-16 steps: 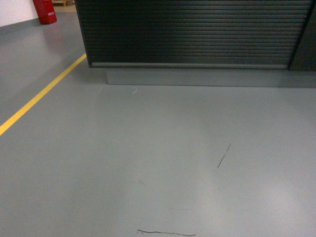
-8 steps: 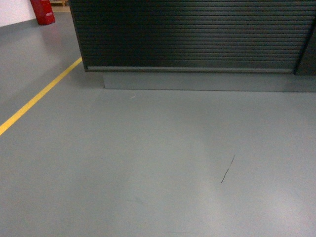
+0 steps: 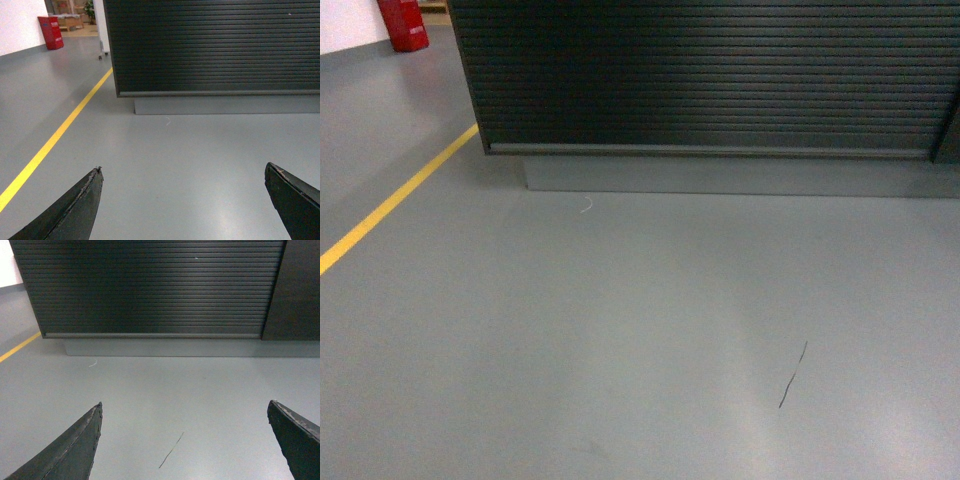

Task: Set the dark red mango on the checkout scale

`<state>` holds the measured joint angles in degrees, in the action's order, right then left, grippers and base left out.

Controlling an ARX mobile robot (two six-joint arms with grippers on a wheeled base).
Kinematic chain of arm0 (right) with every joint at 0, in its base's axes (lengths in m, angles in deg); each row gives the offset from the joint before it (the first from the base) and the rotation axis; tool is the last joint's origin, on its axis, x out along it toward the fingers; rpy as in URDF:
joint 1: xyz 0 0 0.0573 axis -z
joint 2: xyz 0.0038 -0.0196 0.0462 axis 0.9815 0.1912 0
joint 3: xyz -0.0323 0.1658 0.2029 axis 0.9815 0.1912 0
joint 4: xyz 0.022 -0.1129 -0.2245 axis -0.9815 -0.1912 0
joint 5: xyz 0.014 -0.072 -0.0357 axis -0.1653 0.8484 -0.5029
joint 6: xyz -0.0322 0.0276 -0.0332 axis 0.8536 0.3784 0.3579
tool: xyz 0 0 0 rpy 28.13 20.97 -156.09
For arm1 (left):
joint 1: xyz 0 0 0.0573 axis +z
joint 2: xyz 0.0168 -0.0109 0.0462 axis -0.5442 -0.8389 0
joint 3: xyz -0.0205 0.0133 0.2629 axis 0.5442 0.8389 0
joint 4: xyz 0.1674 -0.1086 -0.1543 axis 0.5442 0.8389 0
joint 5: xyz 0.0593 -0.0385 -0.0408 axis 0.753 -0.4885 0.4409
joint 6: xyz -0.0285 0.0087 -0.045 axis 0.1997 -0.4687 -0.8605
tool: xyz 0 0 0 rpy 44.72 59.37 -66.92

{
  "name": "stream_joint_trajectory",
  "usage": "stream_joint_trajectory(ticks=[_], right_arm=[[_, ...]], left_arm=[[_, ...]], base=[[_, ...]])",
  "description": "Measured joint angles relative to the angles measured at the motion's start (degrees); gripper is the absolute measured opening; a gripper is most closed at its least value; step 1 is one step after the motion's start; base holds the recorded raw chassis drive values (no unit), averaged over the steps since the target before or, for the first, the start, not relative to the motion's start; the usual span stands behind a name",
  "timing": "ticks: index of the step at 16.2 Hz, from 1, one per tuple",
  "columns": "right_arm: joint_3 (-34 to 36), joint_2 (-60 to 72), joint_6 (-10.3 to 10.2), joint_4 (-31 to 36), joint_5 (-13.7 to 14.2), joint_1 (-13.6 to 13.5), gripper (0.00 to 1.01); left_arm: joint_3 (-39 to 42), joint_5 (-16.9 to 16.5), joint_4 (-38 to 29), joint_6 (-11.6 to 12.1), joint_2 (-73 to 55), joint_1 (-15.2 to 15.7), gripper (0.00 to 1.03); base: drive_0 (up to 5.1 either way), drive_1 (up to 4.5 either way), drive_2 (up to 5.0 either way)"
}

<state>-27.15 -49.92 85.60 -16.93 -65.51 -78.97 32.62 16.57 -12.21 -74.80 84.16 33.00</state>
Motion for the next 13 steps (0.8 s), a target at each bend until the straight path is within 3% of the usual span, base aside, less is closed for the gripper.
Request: stream_joint_trajectory(ticks=[13], right_arm=[[0.0,0.0,0.0,-0.11,0.0,0.0,0.98]], left_arm=[[0.0,-0.02,0.0,0.0,0.0,0.0,0.98]], base=[[-0.1,2.4,-2.5]])
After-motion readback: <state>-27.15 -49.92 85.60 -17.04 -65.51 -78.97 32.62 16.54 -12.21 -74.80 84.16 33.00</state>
